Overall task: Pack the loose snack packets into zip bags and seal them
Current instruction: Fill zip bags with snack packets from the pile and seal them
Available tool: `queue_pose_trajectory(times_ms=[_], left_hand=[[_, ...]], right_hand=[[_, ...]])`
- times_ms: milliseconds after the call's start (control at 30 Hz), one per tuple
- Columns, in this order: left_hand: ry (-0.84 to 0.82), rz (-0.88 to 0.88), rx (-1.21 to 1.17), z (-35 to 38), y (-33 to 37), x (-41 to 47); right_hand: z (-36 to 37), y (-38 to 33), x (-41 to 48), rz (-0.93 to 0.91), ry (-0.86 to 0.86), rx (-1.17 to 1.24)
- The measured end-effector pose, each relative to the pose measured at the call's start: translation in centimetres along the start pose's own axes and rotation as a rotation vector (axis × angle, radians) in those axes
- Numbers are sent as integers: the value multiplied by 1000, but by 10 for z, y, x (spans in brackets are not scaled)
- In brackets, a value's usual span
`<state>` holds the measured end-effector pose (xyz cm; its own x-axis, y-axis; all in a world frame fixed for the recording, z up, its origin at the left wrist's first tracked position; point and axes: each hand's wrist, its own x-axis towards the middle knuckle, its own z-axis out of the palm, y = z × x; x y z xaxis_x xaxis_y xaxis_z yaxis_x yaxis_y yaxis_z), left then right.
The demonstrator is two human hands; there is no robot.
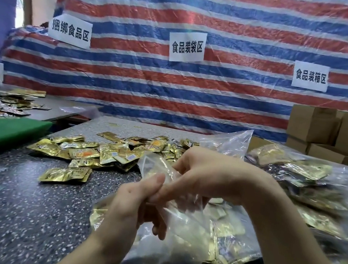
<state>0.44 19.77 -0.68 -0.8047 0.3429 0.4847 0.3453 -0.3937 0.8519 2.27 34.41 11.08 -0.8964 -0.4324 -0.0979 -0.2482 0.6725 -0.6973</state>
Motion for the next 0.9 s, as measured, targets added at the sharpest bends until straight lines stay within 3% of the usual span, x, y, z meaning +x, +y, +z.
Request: queue_pose_trajectory(times_ms=[167, 367, 533, 667, 767, 900], left_hand=[[159, -53, -180, -4, 7, 2], [256, -101, -228, -13, 11, 4], [133, -70, -145, -18, 10, 5], [317, 45, -231, -36, 0, 25], [497, 39, 118, -57, -19, 60], [479, -56, 886, -96, -53, 114]], right_hand=[[-17, 4, -8, 43, 66, 125], [-47, 19, -30, 214, 249, 16], [-47, 17, -38, -9, 147, 197], [-42, 14, -41, -36, 119, 222], [-38, 16, -38, -22, 117, 159], [-34, 13, -31, 22, 60, 88]])
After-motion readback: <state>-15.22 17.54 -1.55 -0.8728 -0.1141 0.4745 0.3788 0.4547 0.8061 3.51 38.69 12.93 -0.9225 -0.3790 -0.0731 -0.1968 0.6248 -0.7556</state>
